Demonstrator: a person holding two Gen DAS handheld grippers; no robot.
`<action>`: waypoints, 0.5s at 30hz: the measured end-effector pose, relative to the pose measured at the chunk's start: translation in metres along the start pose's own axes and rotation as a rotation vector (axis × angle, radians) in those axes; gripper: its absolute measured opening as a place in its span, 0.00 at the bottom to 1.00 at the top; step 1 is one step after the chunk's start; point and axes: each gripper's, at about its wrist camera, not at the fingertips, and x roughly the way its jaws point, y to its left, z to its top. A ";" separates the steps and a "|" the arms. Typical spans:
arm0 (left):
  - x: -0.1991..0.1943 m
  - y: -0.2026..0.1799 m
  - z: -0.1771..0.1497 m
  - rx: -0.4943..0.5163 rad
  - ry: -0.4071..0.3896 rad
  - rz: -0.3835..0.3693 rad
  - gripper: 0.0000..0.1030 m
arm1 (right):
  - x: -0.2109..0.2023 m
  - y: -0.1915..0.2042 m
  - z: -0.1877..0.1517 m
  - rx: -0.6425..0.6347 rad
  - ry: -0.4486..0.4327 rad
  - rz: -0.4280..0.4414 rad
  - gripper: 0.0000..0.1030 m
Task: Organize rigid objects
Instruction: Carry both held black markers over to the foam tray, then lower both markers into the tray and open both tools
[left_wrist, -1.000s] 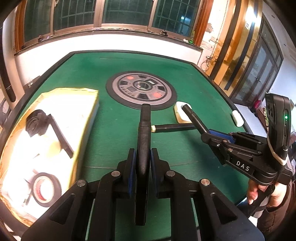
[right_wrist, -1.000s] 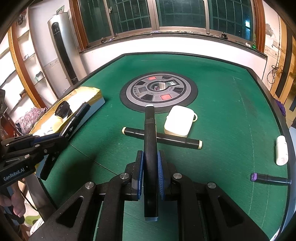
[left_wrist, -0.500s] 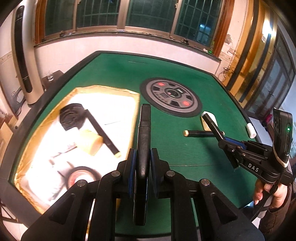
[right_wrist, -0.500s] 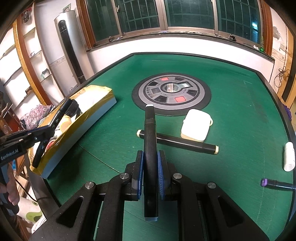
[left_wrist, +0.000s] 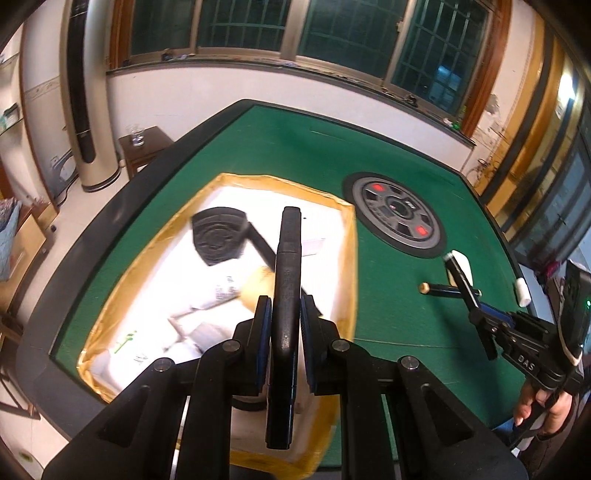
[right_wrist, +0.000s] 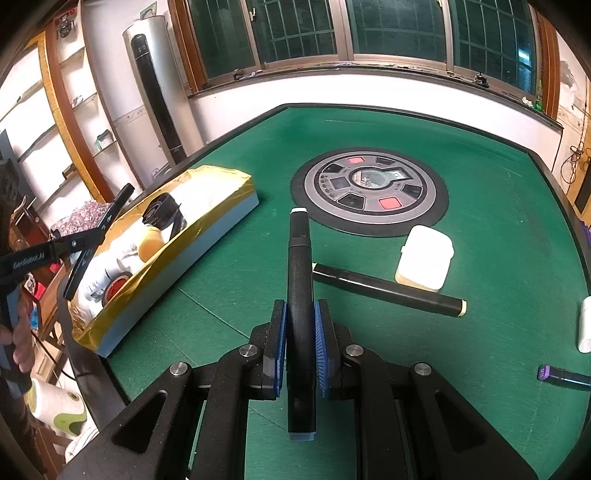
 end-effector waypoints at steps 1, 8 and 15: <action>0.000 0.003 0.000 -0.006 0.000 0.007 0.13 | 0.000 0.000 0.000 -0.001 0.001 -0.001 0.13; 0.006 0.020 0.003 -0.026 0.009 0.054 0.13 | 0.001 0.004 0.001 -0.008 0.006 0.001 0.13; 0.009 0.032 0.003 -0.037 0.016 0.070 0.13 | 0.005 0.015 0.005 -0.022 0.017 0.028 0.13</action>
